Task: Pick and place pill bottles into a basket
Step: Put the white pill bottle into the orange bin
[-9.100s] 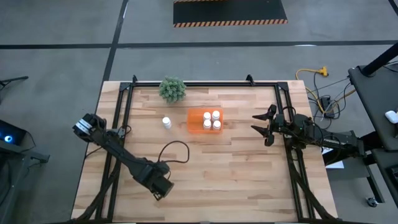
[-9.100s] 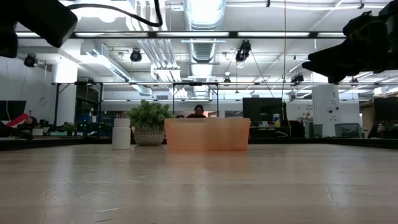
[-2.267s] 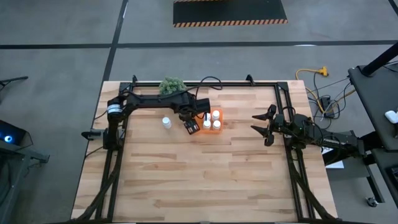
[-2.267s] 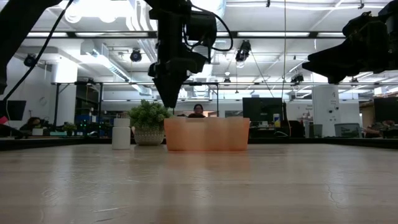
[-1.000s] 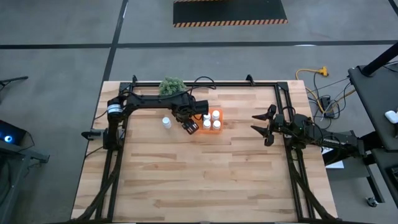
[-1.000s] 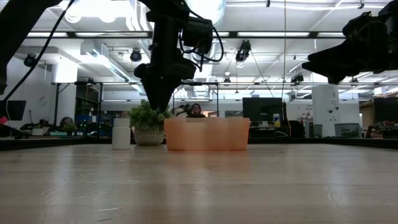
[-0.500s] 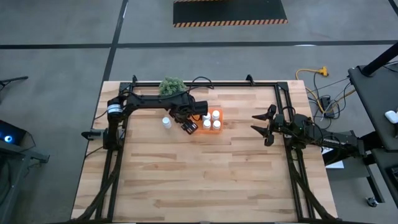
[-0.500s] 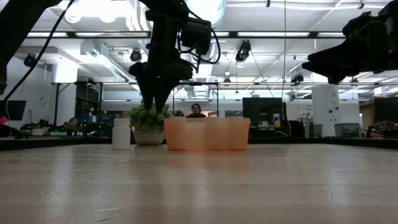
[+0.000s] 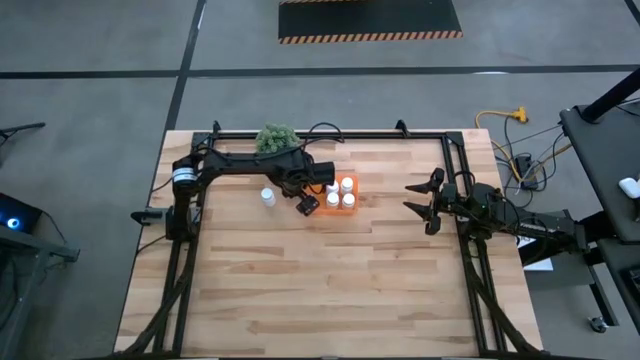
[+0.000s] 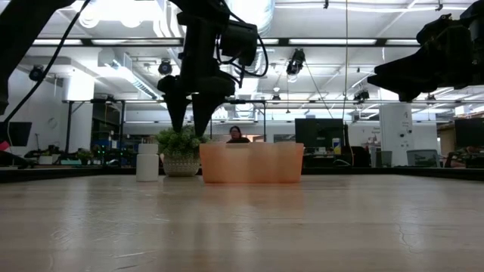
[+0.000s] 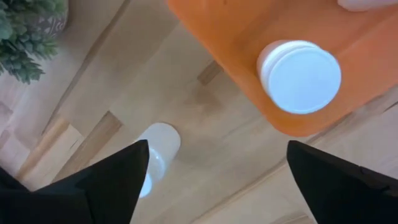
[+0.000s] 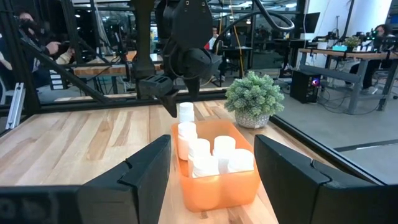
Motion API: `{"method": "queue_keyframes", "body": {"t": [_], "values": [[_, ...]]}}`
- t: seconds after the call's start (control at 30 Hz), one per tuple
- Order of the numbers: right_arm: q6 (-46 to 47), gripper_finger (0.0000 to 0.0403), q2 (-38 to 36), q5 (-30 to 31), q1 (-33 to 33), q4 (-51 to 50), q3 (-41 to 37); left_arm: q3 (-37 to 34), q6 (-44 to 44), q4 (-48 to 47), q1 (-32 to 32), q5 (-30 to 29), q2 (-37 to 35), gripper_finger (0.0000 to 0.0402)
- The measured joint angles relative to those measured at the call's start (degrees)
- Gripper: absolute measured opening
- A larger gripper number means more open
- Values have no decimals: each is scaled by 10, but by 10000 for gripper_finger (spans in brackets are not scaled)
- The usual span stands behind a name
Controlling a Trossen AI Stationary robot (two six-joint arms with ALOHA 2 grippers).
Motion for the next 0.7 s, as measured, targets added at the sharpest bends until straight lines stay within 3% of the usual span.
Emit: {"method": "queue_keyframes", "body": {"t": [0.53, 0.7], "values": [[0, 219, 0, 0, 0, 0, 0, 1, 61, 27, 0, 2, 0, 345], [0, 219, 0, 0, 0, 0, 0, 1, 95, 27, -3, 45, 0, 345]]}}
